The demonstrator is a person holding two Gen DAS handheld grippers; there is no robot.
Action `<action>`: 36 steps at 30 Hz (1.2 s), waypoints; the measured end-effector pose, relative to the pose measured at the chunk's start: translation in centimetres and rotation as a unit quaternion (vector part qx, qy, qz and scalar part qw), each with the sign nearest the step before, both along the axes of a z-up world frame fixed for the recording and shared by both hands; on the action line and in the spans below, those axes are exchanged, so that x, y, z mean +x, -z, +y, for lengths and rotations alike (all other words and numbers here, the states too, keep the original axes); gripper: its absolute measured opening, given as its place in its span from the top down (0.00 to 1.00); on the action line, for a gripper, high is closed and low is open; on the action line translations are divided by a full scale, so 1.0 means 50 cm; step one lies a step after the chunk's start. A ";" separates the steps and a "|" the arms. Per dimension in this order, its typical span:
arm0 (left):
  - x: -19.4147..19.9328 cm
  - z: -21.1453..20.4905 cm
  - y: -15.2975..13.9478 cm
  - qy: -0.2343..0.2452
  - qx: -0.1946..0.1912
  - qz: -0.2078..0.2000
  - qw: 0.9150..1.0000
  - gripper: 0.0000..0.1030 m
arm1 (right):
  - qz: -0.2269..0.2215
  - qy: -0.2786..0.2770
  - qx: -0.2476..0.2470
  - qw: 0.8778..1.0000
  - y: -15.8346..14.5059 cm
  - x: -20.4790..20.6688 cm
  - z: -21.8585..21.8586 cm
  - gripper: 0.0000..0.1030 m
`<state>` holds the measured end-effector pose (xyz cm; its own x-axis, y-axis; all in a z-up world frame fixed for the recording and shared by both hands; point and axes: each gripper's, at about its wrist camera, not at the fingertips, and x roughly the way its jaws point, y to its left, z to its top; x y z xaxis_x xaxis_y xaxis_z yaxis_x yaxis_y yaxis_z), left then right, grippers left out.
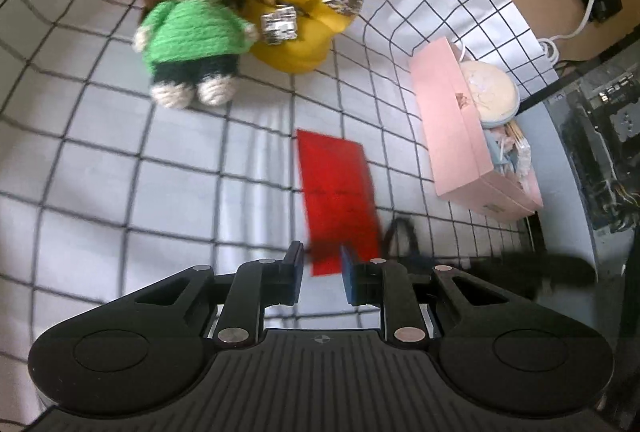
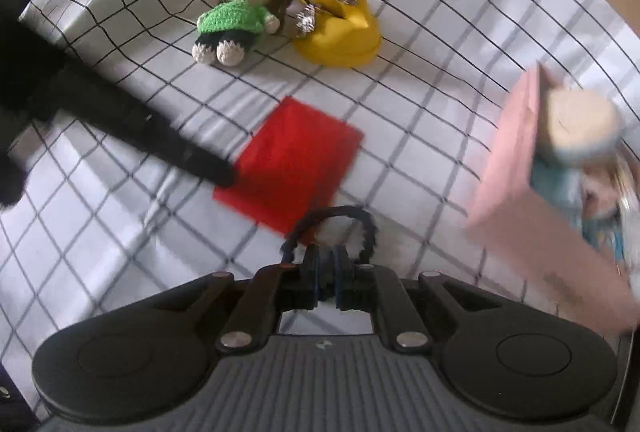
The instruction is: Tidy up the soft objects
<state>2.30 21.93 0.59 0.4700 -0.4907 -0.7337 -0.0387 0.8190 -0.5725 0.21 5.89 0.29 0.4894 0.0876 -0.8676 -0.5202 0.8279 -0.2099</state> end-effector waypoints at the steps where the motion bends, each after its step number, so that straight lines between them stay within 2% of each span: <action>1: 0.005 -0.008 -0.001 0.000 0.002 0.000 1.000 0.78 | -0.004 0.010 0.002 1.000 0.000 -0.007 -0.014 0.93; 4: 0.021 -0.041 -0.017 0.004 0.025 -0.014 1.000 0.78 | -0.012 0.052 0.000 0.999 -0.001 -0.012 -0.065 0.93; 8: 0.029 -0.105 -0.045 0.014 0.127 -0.045 0.991 0.78 | -0.033 0.095 0.014 0.995 -0.018 -0.032 -0.140 0.91; 10: 0.034 -0.134 -0.044 0.017 0.165 -0.051 0.985 0.77 | -0.044 0.105 0.028 0.993 -0.027 -0.046 -0.173 0.82; 12: 0.042 -0.161 -0.035 0.019 0.192 -0.045 0.980 0.72 | -0.055 0.115 0.041 0.991 -0.028 -0.057 -0.202 0.58; 14: 0.046 -0.181 -0.032 0.019 0.204 -0.047 0.978 0.65 | -0.066 0.129 0.058 0.988 -0.023 -0.066 -0.230 0.48; 17: 0.052 -0.217 -0.034 0.031 0.224 -0.045 0.973 0.55 | -0.063 0.144 0.091 0.983 -0.006 -0.073 -0.276 0.48; 19: 0.055 -0.242 -0.035 0.039 0.240 -0.042 0.969 0.43 | -0.064 0.149 0.117 0.980 0.005 -0.078 -0.297 0.45; 21: 0.060 -0.259 -0.033 0.043 0.242 -0.040 0.968 0.27 | -0.070 0.147 0.135 0.977 0.008 -0.088 -0.307 0.42; 22: 0.064 -0.267 -0.031 0.042 0.241 -0.037 0.969 0.24 | -0.072 0.141 0.138 0.978 0.010 -0.091 -0.307 0.40; 25: 0.074 -0.283 -0.029 0.033 0.233 -0.024 0.972 0.24 | -0.080 0.126 0.143 0.978 0.016 -0.099 -0.304 0.32; 28: 0.077 -0.284 -0.032 -0.009 0.233 -0.016 0.972 0.27 | -0.093 0.105 0.133 0.981 0.023 -0.110 -0.299 0.29; 32: 0.083 -0.282 -0.024 -0.054 0.280 -0.008 0.959 0.26 | -0.093 0.090 0.140 0.982 0.024 -0.116 -0.303 0.22; 34: 0.088 -0.275 -0.020 -0.063 0.285 -0.008 0.956 0.24 | -0.094 0.080 0.144 0.982 0.027 -0.119 -0.305 0.19; 36: 0.094 -0.269 -0.018 -0.068 0.283 -0.006 0.957 0.19 | -0.093 0.076 0.151 0.981 0.030 -0.121 -0.306 0.10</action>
